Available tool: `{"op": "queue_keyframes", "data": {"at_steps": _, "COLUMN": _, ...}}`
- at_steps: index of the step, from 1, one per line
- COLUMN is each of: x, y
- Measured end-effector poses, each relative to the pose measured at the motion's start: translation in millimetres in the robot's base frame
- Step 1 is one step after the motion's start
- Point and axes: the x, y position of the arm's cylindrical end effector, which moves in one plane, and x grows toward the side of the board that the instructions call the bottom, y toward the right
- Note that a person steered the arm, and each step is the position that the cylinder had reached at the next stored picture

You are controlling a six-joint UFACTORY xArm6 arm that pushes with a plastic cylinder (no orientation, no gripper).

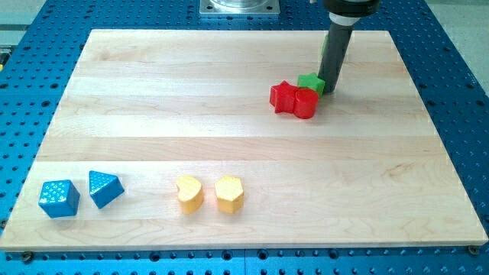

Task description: Push the green blocks into the red blocks

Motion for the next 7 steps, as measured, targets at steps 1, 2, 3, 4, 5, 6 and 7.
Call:
{"op": "queue_keyframes", "data": {"at_steps": 1, "x": 3, "y": 30}}
{"op": "queue_keyframes", "data": {"at_steps": 2, "x": -46, "y": 85}}
{"op": "queue_keyframes", "data": {"at_steps": 3, "x": -127, "y": 108}}
{"op": "queue_keyframes", "data": {"at_steps": 4, "x": -149, "y": 46}}
{"op": "queue_keyframes", "data": {"at_steps": 5, "x": -66, "y": 40}}
{"op": "queue_keyframes", "data": {"at_steps": 6, "x": 10, "y": 46}}
{"op": "queue_keyframes", "data": {"at_steps": 7, "x": 3, "y": 46}}
